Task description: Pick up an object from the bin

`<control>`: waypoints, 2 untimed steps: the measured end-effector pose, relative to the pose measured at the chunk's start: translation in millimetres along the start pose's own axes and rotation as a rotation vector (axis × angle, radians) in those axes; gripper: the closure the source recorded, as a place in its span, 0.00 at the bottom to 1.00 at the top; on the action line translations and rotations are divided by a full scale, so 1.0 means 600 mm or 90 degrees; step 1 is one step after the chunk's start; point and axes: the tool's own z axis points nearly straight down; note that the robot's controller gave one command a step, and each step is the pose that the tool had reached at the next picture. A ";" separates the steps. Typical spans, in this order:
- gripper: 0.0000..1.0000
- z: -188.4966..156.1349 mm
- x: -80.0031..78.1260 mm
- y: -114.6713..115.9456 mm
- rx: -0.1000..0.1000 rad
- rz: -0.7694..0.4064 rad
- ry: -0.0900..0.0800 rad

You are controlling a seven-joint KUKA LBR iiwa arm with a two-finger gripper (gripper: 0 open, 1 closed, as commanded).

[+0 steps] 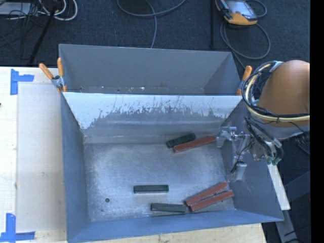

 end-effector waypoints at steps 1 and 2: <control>0.00 0.080 0.021 0.000 0.000 -0.079 -0.002; 0.00 0.095 0.052 -0.012 0.000 -0.244 0.001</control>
Offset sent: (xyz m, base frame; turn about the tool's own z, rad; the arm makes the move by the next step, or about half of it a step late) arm -0.0321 -0.0082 -0.0553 -0.3843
